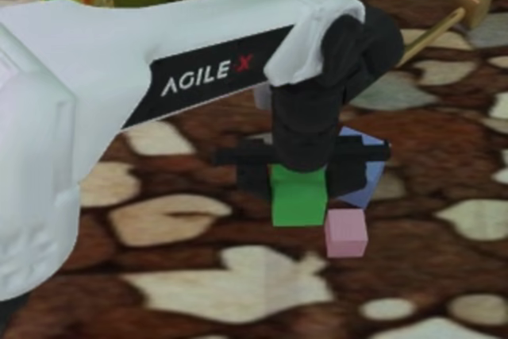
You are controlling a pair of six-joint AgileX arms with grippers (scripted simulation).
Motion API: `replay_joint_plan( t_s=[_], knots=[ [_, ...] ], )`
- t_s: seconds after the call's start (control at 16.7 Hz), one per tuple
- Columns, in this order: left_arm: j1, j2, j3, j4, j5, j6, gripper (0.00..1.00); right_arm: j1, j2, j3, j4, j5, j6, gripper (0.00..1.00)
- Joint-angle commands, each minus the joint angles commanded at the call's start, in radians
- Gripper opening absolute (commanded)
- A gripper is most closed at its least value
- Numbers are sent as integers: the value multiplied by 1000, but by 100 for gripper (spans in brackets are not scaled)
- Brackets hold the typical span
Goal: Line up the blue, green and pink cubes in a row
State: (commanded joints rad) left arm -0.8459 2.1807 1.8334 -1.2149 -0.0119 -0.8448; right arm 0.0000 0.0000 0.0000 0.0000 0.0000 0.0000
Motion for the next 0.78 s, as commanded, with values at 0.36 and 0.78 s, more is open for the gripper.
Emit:
replay_joint_plan(
  t_s=[0.36, 0.78],
  knots=[
    [-3, 25, -89, 127, 1, 2, 0, 0, 0, 0, 0, 0, 0, 100],
    [-3, 59, -181, 244, 0, -1, 0, 0, 0, 0, 0, 0, 0, 100]
  ],
)
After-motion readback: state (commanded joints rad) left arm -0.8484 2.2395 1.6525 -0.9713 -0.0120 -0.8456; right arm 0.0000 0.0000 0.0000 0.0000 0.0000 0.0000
